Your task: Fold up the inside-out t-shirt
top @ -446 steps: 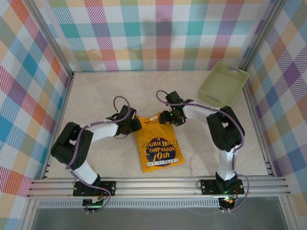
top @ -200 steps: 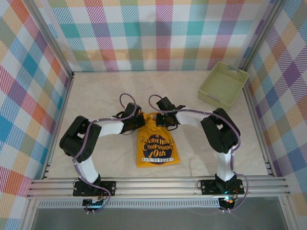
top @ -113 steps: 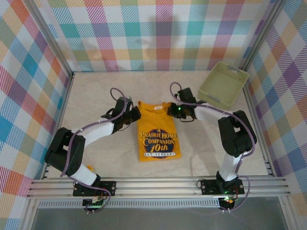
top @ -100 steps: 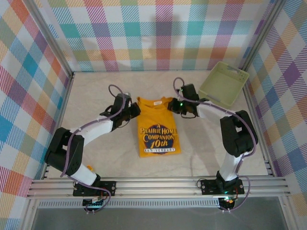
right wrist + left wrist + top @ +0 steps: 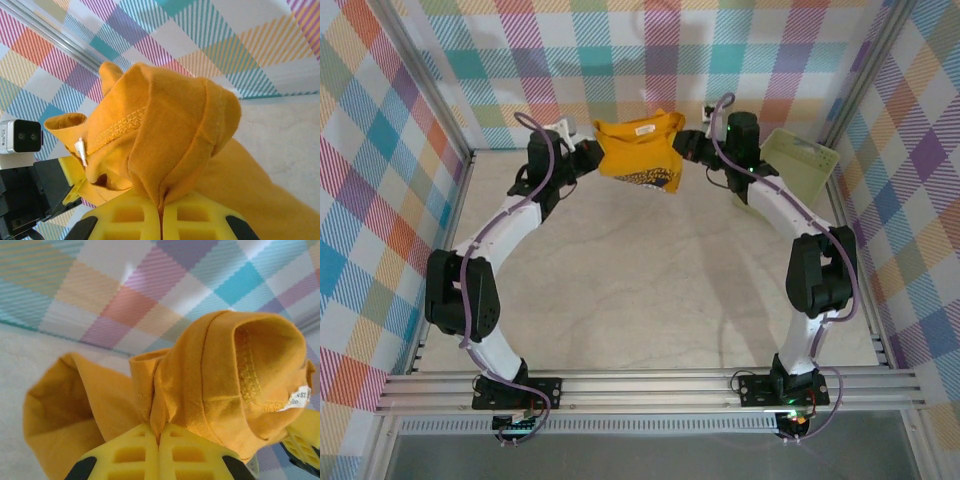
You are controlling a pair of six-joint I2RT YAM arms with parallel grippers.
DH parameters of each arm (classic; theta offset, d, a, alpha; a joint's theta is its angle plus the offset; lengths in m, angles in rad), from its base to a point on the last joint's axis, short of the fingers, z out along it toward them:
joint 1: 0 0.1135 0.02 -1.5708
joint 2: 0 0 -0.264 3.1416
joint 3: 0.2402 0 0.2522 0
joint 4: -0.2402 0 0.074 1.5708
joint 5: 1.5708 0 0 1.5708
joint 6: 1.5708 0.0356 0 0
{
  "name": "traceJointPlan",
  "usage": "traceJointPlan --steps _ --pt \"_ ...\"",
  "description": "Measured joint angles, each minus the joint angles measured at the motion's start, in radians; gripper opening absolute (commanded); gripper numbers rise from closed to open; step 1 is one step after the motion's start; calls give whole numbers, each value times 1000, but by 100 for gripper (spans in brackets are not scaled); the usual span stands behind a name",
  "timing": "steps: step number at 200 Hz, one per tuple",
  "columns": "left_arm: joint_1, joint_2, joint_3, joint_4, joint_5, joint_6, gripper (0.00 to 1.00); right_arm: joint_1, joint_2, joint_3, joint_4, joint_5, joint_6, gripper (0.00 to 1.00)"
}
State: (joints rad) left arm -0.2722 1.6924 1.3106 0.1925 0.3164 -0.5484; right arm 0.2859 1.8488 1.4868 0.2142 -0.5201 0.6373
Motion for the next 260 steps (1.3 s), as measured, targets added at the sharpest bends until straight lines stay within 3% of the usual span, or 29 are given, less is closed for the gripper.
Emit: traceJointPlan --steps 23,62,101,134,178,260 --pt "-40 -36 -241 79 20 3 0 -3 -10 -238 90 -23 10 0" --pt "-208 -166 -602 97 -2 -1 0 13 -86 -641 113 -42 37 0" --pt "-297 -416 -779 105 -74 -24 0 52 -307 -811 93 -48 43 0" --pt "-303 -543 -842 65 -191 -43 0 91 -380 -787 36 -45 24 0" --pt "-281 -605 -809 -2 -325 -61 0 109 -359 -606 -68 -37 -19 0" --pt "-136 -219 -556 -98 -326 -104 0 119 -8 -270 -277 80 -67 0"
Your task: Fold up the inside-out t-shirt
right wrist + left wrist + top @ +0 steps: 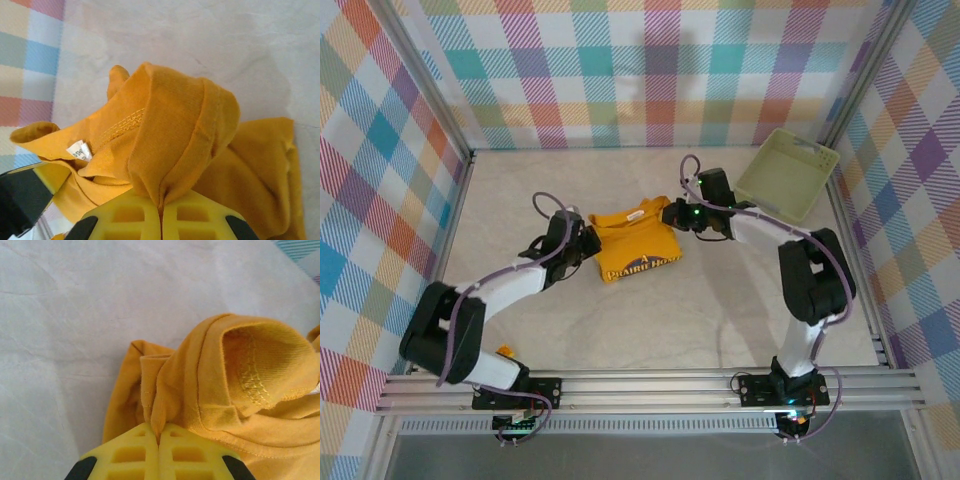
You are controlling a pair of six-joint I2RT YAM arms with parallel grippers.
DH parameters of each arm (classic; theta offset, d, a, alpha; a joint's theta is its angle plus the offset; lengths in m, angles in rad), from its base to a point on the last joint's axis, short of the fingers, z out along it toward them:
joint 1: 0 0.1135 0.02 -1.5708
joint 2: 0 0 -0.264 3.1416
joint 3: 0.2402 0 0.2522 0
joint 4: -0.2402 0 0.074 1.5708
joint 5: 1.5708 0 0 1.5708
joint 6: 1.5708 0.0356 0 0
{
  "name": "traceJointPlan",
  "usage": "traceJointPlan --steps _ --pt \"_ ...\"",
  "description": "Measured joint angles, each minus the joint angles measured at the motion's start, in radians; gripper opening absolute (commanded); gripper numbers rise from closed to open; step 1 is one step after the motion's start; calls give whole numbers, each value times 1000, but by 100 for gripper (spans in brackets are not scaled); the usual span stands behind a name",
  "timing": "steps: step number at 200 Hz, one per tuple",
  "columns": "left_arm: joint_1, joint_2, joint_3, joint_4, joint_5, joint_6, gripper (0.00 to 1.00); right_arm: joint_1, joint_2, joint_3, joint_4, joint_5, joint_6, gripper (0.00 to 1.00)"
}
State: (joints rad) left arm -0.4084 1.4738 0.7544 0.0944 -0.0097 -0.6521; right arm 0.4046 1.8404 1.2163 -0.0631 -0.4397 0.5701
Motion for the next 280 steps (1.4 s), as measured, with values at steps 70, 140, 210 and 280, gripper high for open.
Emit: traceJointPlan --steps 70,140,210,280 --pt "21 194 103 -53 49 -13 29 3 100 50 -87 101 -28 22" --pt "20 26 175 -377 -149 -10 63 6 1 151 -292 337 -158 65" --pt "-183 85 312 -405 -209 -22 66 169 -66 136 -315 454 -209 58" --pt "-121 326 337 -408 -194 -35 67 150 60 33 -311 550 -135 56"
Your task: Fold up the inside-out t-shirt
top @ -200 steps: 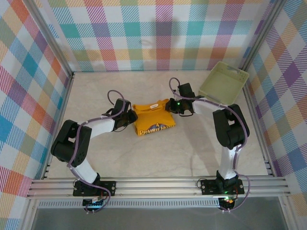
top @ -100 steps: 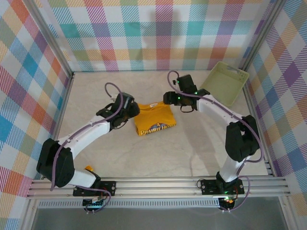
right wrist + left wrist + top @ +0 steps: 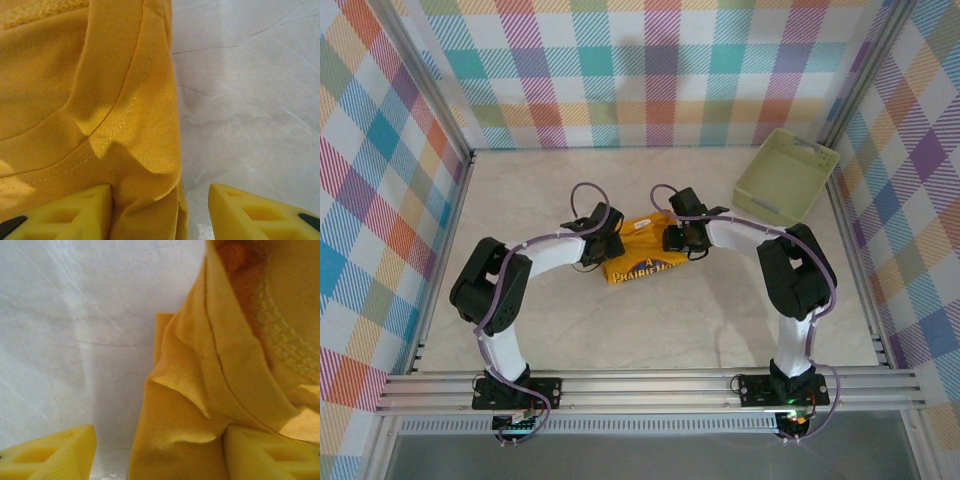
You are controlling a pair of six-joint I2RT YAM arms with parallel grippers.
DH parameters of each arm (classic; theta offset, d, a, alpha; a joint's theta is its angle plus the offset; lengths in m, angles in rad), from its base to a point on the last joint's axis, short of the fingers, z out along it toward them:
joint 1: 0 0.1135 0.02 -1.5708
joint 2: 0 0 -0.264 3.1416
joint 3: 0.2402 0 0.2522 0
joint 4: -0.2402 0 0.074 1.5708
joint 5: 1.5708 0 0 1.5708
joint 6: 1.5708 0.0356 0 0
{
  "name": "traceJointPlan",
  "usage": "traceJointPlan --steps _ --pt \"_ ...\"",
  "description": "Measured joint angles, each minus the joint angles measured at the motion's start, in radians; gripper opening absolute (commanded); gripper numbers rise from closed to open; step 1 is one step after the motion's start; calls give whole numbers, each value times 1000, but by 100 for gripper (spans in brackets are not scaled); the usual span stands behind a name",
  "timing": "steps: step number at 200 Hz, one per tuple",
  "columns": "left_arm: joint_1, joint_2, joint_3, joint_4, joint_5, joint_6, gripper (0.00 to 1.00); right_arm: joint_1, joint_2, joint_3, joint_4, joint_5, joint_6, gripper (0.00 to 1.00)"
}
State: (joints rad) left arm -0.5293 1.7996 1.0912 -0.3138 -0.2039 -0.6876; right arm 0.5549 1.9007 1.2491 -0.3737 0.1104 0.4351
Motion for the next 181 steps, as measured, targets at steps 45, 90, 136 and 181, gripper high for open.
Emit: traceJointPlan --steps 45,90,136,181 --pt "-64 -113 54 -148 -157 18 72 0 -134 -50 -22 6 17 68" --pt "-219 -104 257 -271 -240 -35 87 -8 -438 -149 -71 121 39 80" --pt "-262 214 513 -378 -240 -80 96 -19 -678 -289 -131 243 63 86" --pt "-229 386 600 -432 -224 -64 100 -22 -832 -373 -171 265 78 88"
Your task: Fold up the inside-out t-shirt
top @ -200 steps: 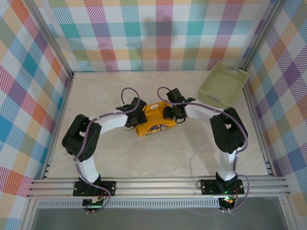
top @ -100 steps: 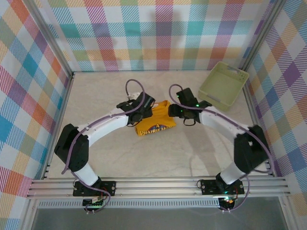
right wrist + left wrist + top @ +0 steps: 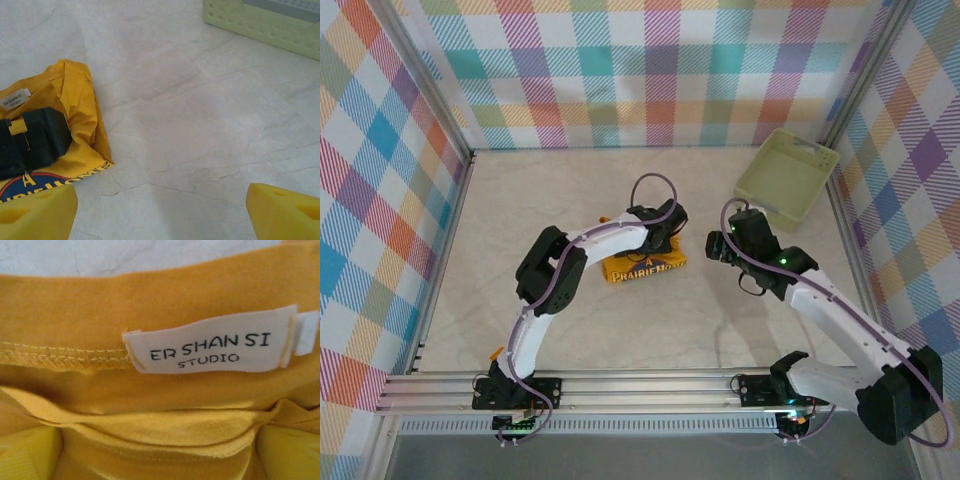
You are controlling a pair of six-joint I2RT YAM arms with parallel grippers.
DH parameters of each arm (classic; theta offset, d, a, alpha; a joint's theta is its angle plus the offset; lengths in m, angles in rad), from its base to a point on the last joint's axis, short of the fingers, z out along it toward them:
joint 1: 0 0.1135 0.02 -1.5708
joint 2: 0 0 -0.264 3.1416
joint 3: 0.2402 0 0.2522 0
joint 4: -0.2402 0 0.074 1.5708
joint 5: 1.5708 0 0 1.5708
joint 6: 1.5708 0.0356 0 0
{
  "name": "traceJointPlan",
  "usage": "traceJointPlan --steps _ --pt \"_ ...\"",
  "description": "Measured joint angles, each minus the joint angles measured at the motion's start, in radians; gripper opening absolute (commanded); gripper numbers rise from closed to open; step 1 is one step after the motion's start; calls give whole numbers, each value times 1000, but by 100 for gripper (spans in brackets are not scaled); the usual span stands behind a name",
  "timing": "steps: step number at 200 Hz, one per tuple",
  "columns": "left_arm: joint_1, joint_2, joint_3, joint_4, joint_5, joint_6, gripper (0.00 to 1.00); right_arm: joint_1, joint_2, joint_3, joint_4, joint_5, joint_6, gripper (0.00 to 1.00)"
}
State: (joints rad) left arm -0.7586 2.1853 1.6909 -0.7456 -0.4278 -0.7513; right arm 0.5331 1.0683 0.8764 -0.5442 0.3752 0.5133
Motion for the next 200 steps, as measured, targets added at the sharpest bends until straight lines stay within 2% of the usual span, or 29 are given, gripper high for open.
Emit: traceJointPlan --steps 23,72,112,148,200 --pt "69 0 6 12 37 80 100 0 -47 -34 -5 5 -1 89" --pt "314 23 72 -24 72 340 100 -2 -148 -56 -28 48 -11 91" --pt "479 111 238 -125 78 515 100 -4 -224 -58 -50 73 -23 92" --pt "568 213 419 -200 47 652 100 -4 -280 -57 -95 104 -32 94" --pt "624 232 464 -223 -79 773 100 -5 -294 -58 -109 152 -57 100"
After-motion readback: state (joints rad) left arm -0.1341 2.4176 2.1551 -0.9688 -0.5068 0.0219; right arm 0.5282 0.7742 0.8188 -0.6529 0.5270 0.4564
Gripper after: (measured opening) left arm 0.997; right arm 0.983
